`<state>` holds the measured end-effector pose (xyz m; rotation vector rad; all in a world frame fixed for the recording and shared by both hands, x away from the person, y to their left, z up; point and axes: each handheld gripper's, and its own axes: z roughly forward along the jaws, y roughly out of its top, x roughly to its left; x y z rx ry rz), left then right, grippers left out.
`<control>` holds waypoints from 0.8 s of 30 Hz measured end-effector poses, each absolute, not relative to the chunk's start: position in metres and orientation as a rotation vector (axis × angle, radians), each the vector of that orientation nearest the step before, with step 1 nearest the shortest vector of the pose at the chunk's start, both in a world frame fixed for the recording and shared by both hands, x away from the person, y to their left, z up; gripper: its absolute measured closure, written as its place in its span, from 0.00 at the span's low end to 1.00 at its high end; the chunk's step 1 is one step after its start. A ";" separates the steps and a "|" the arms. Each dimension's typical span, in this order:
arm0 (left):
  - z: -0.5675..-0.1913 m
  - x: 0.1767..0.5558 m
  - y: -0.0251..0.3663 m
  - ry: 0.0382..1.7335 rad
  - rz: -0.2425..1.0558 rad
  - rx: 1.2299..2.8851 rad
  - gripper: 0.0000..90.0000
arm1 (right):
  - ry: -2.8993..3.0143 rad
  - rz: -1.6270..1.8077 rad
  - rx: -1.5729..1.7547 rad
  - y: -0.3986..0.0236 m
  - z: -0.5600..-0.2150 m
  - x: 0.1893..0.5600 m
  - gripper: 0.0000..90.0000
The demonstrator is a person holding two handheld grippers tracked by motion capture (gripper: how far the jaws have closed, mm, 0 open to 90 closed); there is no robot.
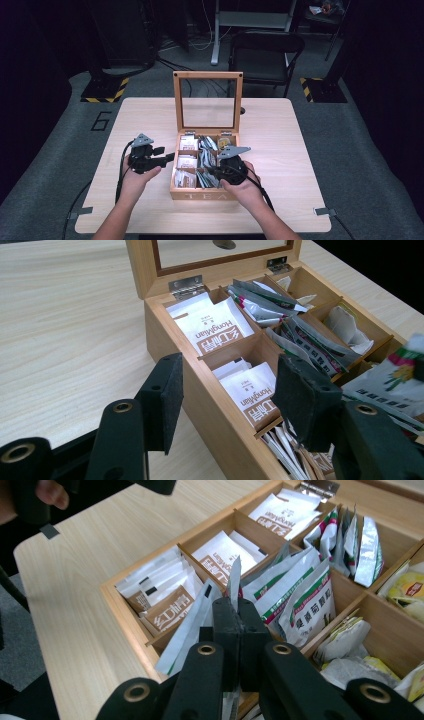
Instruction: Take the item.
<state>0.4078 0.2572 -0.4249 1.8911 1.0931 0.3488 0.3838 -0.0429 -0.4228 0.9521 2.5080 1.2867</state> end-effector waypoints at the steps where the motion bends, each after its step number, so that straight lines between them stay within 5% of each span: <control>1: -0.425 0.408 0.257 1.092 0.351 1.893 0.50 | 2.505 1.294 0.959 -0.044 -0.420 0.383 1.00; 24: -0.425 0.408 0.258 1.094 0.353 1.890 0.50 | 2.344 1.371 1.023 -0.093 -0.384 0.385 1.00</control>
